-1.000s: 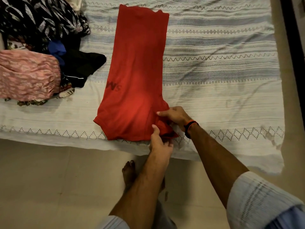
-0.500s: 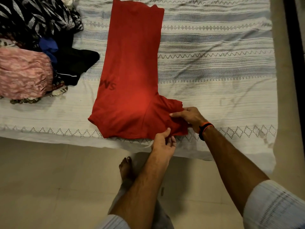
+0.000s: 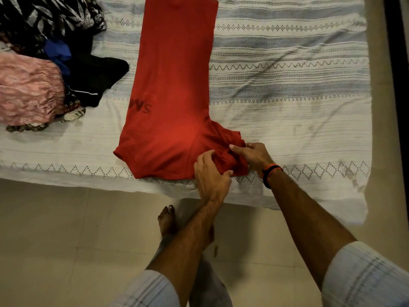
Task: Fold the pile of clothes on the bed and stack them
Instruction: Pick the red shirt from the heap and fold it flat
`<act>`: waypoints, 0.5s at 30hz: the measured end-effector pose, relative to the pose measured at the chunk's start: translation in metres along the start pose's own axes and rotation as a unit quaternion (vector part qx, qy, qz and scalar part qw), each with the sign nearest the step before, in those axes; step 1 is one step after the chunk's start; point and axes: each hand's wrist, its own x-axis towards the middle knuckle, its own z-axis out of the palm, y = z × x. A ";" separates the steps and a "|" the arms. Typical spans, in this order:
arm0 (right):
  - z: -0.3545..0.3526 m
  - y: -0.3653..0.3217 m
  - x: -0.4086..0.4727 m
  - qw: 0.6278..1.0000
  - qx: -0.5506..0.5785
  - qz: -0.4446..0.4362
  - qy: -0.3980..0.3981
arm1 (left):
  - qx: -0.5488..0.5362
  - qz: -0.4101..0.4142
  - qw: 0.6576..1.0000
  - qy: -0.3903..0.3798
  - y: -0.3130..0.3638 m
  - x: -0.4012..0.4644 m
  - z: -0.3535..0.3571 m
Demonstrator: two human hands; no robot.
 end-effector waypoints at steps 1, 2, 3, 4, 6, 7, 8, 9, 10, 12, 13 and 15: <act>0.000 0.001 -0.001 1.000 -0.002 -0.002 -0.001 | 0.030 0.011 0.999 -0.035 -0.002 0.003 0.001; 0.001 0.001 -0.001 1.000 0.000 -0.007 -0.001 | 0.045 0.013 0.997 -0.059 -0.003 0.005 0.001; 0.001 0.000 -0.001 1.000 0.005 -0.007 0.000 | 0.048 0.017 0.996 -0.076 -0.003 0.005 0.000; 0.002 0.000 -0.001 1.000 0.005 -0.006 0.007 | 0.048 0.032 0.994 -0.095 -0.004 0.004 0.000; 0.003 -0.003 0.002 1.000 -0.007 0.001 0.029 | 0.067 0.101 0.979 -0.162 -0.005 0.000 0.001; 0.003 -0.005 0.002 0.999 -0.009 0.005 0.036 | 0.093 0.140 0.964 -0.207 -0.005 -0.002 0.002; 0.004 -0.006 0.003 0.999 -0.009 0.008 0.042 | 0.126 0.179 0.944 -0.245 -0.006 -0.004 0.004; 0.005 -0.007 0.003 0.999 -0.009 0.011 0.044 | 0.160 0.213 0.925 -0.271 -0.006 -0.005 0.005; 0.005 -0.007 0.004 0.999 -0.011 0.012 0.042 | 0.180 0.237 0.912 -0.281 -0.007 -0.007 0.006; 0.008 -0.010 0.002 0.999 -0.013 0.001 0.034 | 0.160 0.258 0.918 -0.255 -0.011 -0.011 0.007; 0.008 -0.011 0.002 0.999 -0.013 -0.005 0.037 | 0.145 0.261 0.928 -0.222 -0.013 -0.012 0.007; 0.008 -0.010 0.003 0.999 0.008 -0.021 0.048 | 0.139 0.252 0.946 -0.147 -0.015 -0.013 0.006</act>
